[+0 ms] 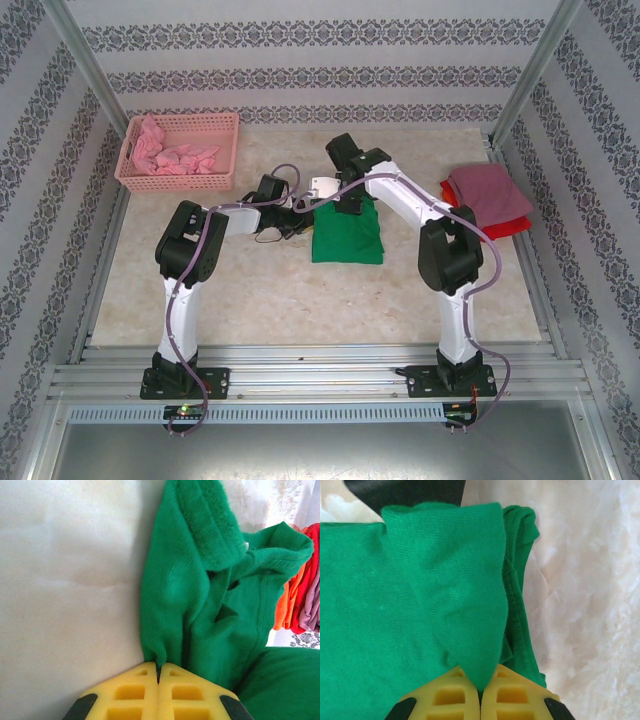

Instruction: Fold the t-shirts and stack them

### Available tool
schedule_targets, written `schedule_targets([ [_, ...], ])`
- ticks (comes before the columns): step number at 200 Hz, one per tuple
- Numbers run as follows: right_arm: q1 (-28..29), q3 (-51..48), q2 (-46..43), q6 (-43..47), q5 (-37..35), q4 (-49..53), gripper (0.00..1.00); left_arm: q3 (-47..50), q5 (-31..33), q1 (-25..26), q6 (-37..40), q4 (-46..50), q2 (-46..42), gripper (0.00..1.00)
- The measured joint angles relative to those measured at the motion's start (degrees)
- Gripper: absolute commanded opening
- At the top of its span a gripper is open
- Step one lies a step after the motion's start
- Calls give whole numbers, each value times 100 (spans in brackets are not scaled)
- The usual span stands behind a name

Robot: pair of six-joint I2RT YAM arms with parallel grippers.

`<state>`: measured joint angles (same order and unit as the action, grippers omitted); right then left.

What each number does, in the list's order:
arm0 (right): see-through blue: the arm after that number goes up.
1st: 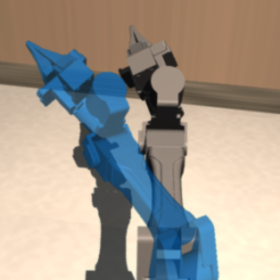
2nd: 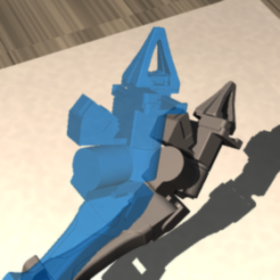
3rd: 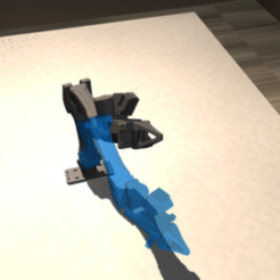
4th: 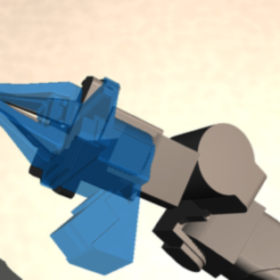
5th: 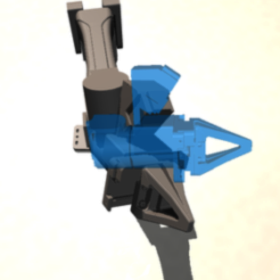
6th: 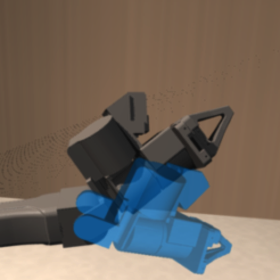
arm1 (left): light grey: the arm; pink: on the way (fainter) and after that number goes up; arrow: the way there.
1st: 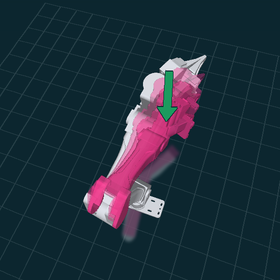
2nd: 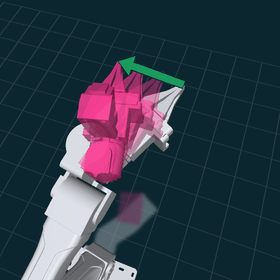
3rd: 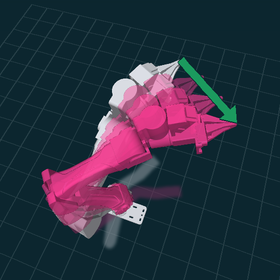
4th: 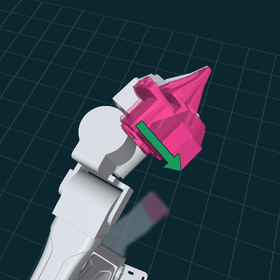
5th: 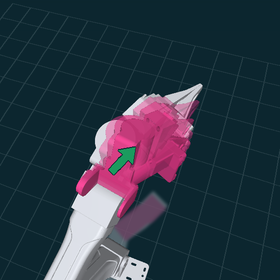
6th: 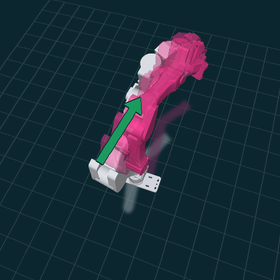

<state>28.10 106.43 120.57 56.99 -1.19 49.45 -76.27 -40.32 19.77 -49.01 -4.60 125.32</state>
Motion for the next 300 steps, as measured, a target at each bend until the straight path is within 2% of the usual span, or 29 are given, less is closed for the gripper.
schedule_targets([
  [58,-105,343,551,0,15,-195,0,0,-22,-2,59,-11,0,0],
  [64,-127,350,581,0,17,-223,6,0,-24,-2,59,-13,0,0],
  [84,-168,391,680,-17,11,-332,39,4,-26,-2,57,-15,2,0],
  [105,-199,376,702,-63,-28,-625,68,20,-33,-2,57,-48,0,0],
  [121,-221,181,616,-114,-48,-1071,81,70,-44,-2,55,-122,-7,0],
  [137,-251,-229,409,-243,-48,-1513,87,157,-28,-7,42,-249,-35,0],
  [147,-289,-562,203,-411,-35,-1764,89,223,-11,-7,26,-350,-63,2],
  [184,-542,-1851,-831,-1576,173,-2789,90,656,164,0,-79,-739,-372,29],
  [218,-973,-2559,-1561,-3654,321,-3519,90,1204,592,-46,-109,-575,-984,52],
  [253,-1491,-2863,-1591,-5722,796,-3709,87,1211,1215,-46,90,162,-1412,80],
  [262,-1617,-2911,-1539,-6203,949,-3707,84,1049,1355,4,181,380,-1416,82],
  [269,-1705,-2920,-1475,-6516,1060,-3711,77,903,1451,57,236,527,-1403,81],
  [292,-1904,-2920,-1154,-7311,1421,-3731,58,256,1604,282,372,846,-1222,70],
  [300,-1937,-2920,-1025,-7471,1532,-3724,54,20,1646,350,400,892,-1080,67],
])
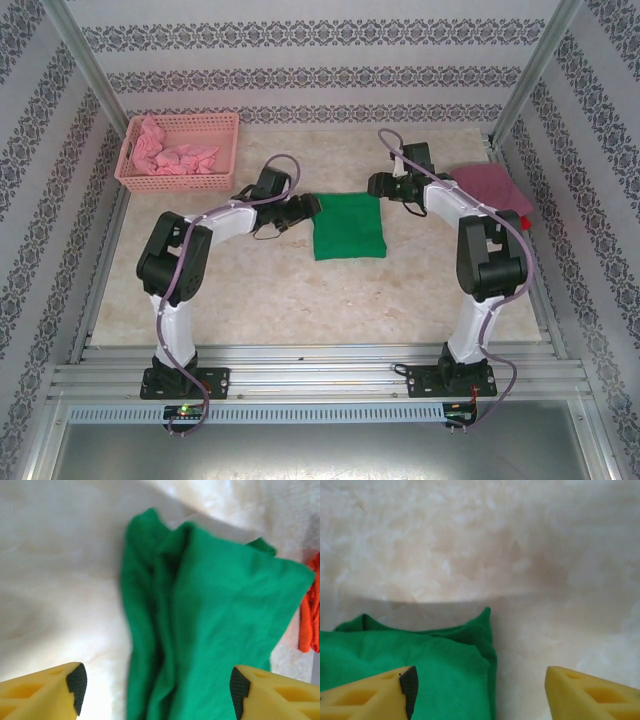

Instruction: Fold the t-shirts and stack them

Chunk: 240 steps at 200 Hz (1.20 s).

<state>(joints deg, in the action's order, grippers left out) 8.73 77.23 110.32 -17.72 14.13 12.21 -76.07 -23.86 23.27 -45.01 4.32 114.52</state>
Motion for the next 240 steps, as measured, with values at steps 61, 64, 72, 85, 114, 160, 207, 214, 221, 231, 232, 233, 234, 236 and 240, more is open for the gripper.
schedule_targets([
  [61,-35,262,754,-439,955,197,28,-748,197,109,256,647,868,16],
  [64,-35,282,763,-442,1016,192,28,-752,199,109,293,671,859,14],
  [72,-35,302,763,-422,1132,186,29,-754,236,105,319,708,857,9],
  [85,-35,293,745,-380,1213,111,38,-750,286,105,337,745,857,6],
  [114,-52,-151,448,-306,1189,-164,68,-649,315,105,358,682,809,5],
  [160,-114,-599,210,-197,1473,-264,74,-546,264,101,323,514,787,5],
  [207,-33,-789,275,-164,1882,-225,63,-520,212,101,299,461,787,1],
  [214,2,-789,304,-160,1943,-223,59,-514,199,101,299,439,787,0],
  [221,44,-789,341,-157,1985,-221,57,-514,184,101,299,428,787,0],
  [231,116,-787,396,-131,2022,-223,56,-503,164,101,299,411,787,0],
  [232,122,-787,400,-136,2026,-221,56,-503,162,101,297,411,787,0],
  [233,131,-787,409,-140,2028,-221,56,-501,162,101,299,409,787,0],
  [234,136,-787,413,-142,2028,-221,56,-498,160,101,297,404,787,0],
  [236,151,-785,426,-133,2037,-221,56,-492,155,101,297,398,787,0],
  [240,175,-776,448,-136,2068,-223,56,-485,146,101,295,382,787,0],
])
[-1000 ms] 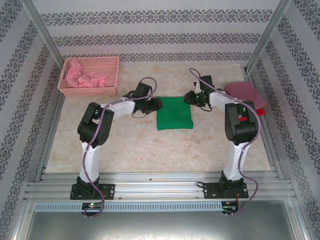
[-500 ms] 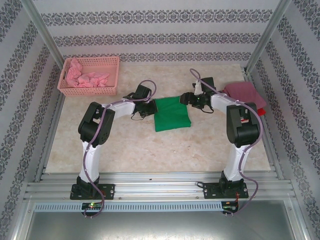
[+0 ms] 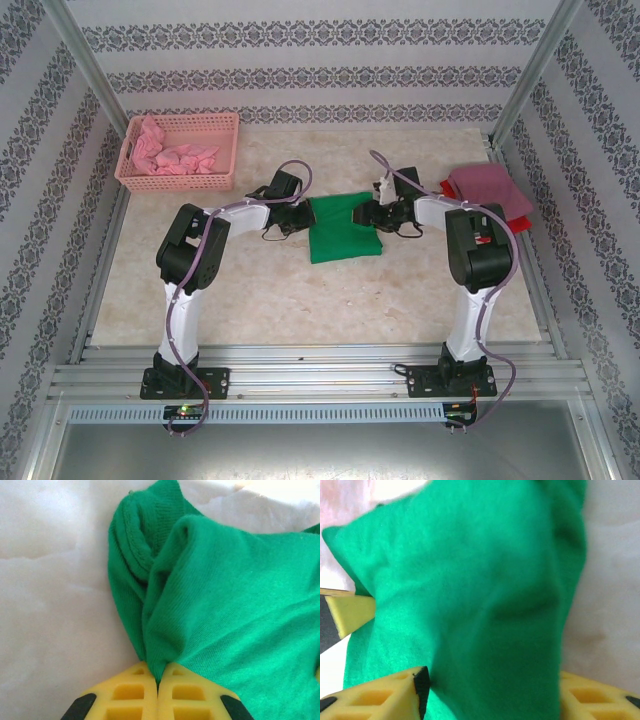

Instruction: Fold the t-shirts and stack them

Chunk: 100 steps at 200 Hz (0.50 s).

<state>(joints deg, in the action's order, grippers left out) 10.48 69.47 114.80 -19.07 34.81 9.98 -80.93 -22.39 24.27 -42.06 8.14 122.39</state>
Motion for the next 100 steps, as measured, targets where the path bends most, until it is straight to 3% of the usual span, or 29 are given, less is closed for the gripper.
schedule_targets([
  [48,181,227,188,13,262,0,55,46,-70,-2,-39,-114,0,0],
  [74,297,363,328,-7,337,7,25,63,-85,-2,-39,-138,0,0],
  [83,319,369,343,46,319,28,11,92,-90,-2,-39,-179,-9,0],
  [89,326,374,343,52,304,57,0,125,-90,-2,-39,-221,-20,8],
  [100,326,404,341,131,275,131,0,225,-87,-2,-37,-328,-63,31],
])
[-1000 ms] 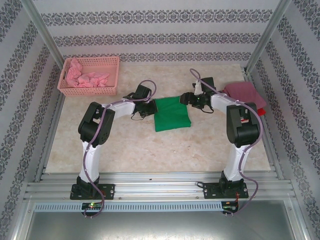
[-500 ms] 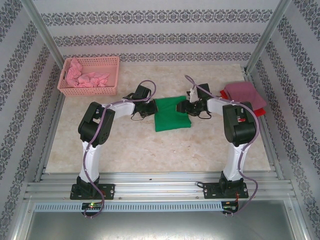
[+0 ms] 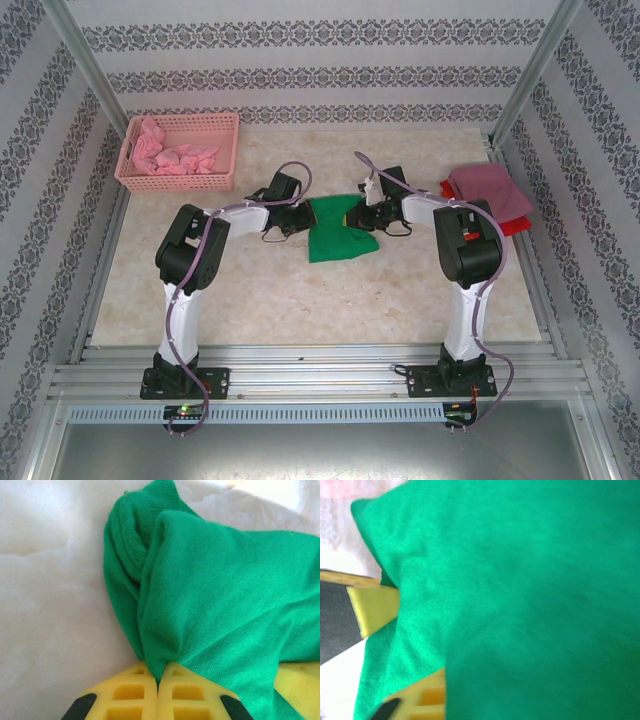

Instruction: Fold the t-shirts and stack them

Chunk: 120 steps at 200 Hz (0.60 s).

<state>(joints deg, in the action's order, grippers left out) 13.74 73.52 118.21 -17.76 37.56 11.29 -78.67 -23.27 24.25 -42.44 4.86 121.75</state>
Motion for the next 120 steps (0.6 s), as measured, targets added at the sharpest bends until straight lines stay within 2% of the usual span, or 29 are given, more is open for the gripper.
schedule_targets([
  [16,0,72,-22,210,-131,190,0,184,-94,2,-33,-269,-96,55],
  [32,-2,184,-90,501,-452,516,0,437,-55,57,-17,-442,-350,73],
  [60,-31,345,-385,1113,-1067,1189,0,1067,221,39,66,-479,-922,91],
  [82,-81,688,-568,1808,-1814,1814,0,1563,444,39,223,-566,-1377,100],
  [120,-321,1045,-898,3178,-2715,2468,0,2184,673,39,658,-905,-1961,100],
])
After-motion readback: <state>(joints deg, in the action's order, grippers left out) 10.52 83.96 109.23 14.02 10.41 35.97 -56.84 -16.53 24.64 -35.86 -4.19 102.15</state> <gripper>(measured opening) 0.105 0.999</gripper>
